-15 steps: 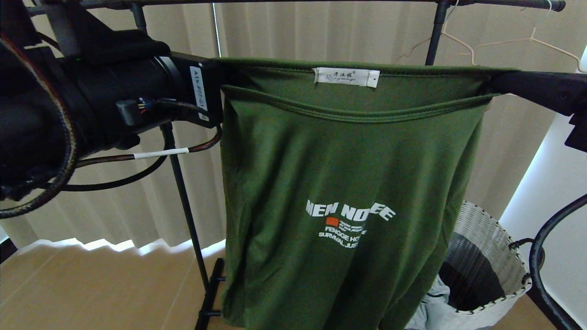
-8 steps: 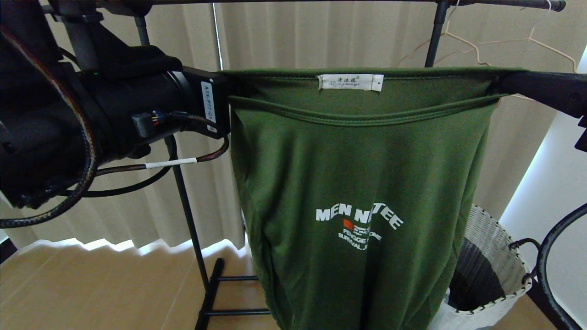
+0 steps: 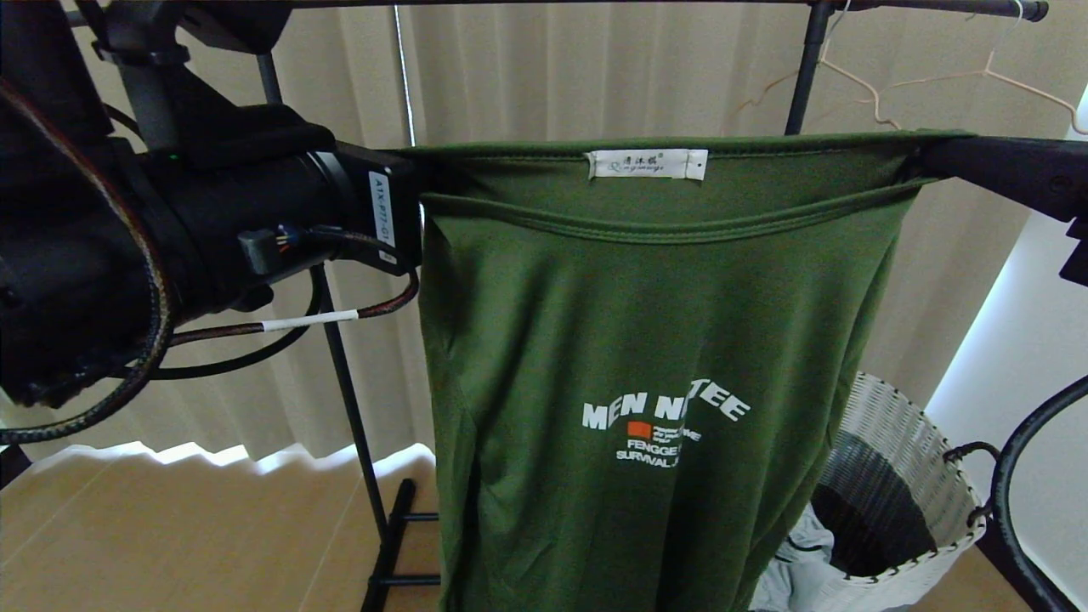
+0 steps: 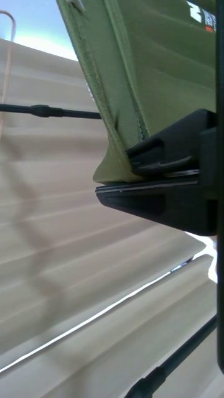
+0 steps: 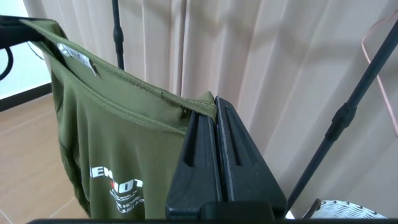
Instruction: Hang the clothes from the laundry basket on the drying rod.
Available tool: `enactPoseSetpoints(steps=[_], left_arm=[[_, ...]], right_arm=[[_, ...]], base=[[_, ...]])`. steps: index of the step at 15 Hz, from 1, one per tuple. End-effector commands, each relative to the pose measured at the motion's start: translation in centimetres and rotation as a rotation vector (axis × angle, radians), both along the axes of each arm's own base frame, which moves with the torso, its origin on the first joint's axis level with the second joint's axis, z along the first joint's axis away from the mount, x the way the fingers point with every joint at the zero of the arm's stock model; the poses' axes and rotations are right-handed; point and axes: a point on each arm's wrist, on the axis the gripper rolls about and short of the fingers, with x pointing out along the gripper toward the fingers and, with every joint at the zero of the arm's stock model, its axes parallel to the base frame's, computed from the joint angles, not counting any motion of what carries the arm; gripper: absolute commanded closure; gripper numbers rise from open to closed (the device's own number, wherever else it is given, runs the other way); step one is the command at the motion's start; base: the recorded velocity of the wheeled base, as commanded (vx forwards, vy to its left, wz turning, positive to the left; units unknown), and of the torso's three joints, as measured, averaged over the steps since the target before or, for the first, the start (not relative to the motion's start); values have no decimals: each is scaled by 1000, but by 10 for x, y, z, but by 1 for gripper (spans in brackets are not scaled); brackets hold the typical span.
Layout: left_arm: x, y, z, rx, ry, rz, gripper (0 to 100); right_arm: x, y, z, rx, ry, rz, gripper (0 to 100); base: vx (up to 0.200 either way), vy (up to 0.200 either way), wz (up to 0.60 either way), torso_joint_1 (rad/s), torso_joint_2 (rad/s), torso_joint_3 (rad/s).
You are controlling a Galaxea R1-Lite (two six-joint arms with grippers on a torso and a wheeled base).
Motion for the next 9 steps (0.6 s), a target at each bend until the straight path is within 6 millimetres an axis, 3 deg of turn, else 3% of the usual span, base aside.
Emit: enactPoseSetpoints(steps=[1,9], left_arm=[[-2,1,0,0,-3,-1,100],[-2,2,-1,6,0,-1,100]], right_arm=[[1,1,0,-2,2,0,100],[2,1,-2,-7,8,-1,100]], base=[[0,0,0,0,0,0],[0,0,0,0,0,0]])
